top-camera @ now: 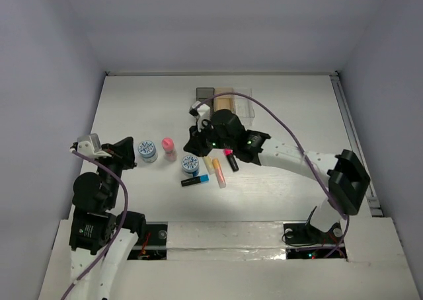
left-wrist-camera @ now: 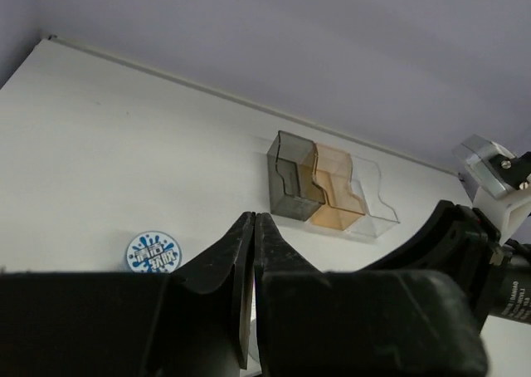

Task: Sort the stationery into containers
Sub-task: Pick up the stationery from the center of the board.

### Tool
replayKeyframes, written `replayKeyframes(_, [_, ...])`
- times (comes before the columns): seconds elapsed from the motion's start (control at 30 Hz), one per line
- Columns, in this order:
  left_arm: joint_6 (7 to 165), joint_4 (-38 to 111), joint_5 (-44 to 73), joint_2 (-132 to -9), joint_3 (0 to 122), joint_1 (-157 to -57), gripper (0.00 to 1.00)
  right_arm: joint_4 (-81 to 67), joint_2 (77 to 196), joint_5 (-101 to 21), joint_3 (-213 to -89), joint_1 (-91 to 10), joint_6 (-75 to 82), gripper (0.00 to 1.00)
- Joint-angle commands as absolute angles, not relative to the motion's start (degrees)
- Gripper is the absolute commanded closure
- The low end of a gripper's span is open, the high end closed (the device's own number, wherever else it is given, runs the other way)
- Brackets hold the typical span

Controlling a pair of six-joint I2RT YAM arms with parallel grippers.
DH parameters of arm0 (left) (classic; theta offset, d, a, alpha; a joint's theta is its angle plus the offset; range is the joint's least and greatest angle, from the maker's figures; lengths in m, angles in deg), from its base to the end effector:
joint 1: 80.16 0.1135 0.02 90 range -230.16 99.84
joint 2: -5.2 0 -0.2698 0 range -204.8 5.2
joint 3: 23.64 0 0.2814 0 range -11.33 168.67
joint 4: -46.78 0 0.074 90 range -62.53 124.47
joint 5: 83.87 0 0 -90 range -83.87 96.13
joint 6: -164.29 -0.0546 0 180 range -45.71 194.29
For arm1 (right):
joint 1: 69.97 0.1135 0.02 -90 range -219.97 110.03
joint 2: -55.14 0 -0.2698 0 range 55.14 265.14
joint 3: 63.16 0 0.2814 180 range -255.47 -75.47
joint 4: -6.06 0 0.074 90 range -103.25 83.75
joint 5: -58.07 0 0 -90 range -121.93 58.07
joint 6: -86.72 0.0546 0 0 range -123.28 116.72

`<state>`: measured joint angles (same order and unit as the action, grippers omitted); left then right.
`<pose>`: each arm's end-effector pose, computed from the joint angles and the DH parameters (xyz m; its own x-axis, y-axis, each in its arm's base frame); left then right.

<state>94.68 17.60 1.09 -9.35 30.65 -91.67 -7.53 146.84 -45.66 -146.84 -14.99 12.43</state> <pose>0.1004 -0.0155 0.3847 0.1286 -0.3804 -0.9159 0.1696 0.9184 -0.3576 0.2331 0.3553 0.2971 -0.4531 -0.1883 -0.8713 -0.8305 0.4443 0.3359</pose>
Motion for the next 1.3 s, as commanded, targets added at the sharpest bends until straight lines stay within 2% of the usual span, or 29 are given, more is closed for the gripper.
replayKeyframes(0.0, [95.83, 17.59, -3.45, -11.06, 30.51, -91.50, 1.00, -6.08, 151.54, -44.67, -153.76, -13.54, 8.07, 0.68])
replayKeyframes(0.03, [95.83, 18.03, -3.02, -10.89, 30.33, -91.50, 1.00, -5.90, 153.03, -45.11, -154.91, -13.54, 7.97, 0.49])
replayKeyframes(0.1, [95.74, 18.29, -3.18, -10.18, 30.07, -91.50, 1.00, -6.08, 157.34, -44.24, -157.02, -12.93, 7.71, 0.34])
replayKeyframes(0.13, [95.83, 18.29, -3.54, -10.01, 29.98, -91.50, 0.98, -6.08, 158.57, -43.62, -157.90, -12.93, 7.62, 0.23])
replayKeyframes(0.17, [95.83, 18.29, -3.54, -9.92, 29.98, -90.89, 0.89, -6.08, 160.85, -42.83, -159.30, -12.93, 7.54, 0.19])
replayKeyframes(0.23, [95.56, 18.56, -2.57, -10.18, 29.89, -90.89, 0.79, -8.18, 163.23, -42.21, -161.42, -12.93, 7.27, 0.15])
replayKeyframes(0.27, [95.48, 18.65, -2.14, -10.53, 29.80, -90.89, 0.70, -8.27, 164.29, -41.51, -162.99, -12.93, 7.27, 0.15])
replayKeyframes(0.33, [95.30, 19.35, -0.99, -10.27, 29.45, -90.89, 0.63, -8.71, 166.84, -39.76, -164.32, -12.93, 7.27, 0.14])
replayKeyframes(0.47, [95.12, 19.26, -0.90, -10.45, 29.45, -90.89, 0.61, -9.16, 169.74, -35.01, -166.26, -12.93, 8.33, 0.14])
replayKeyframes(0.7, [95.03, 19.61, -0.11, -10.71, 29.36, -90.27, 0.54, -4.52, 173.52, -36.49, -168.28, -12.93, 7.19, 0.14])
replayKeyframes(0.97, [94.69, 20.05, 1.47, -10.19, 29.10, -90.27, 0.39, -0.37, 175.28, -37.11, -168.28, -12.93, 7.44, 0.22])
replayKeyframes(1.1, [94.77, 20.14, 1.56, -10.79, 29.10, -90.27, 0.39, 2.17, 175.64, -34.83, -167.41, -12.93, 9.03, 0.24])
replayKeyframes(1.2, [94.60, 20.40, 2.09, -10.10, 28.92, -90.27, 0.39, 3.06, 175.64, -34.92, -167.31, -12.93, 9.12, 0.33])
replayKeyframes(1.27, [94.68, 20.32, 1.74, -10.18, 29.01, -90.27, 0.39, 2.89, 175.64, -34.30, -167.23, -12.93, 9.12, 0.45])
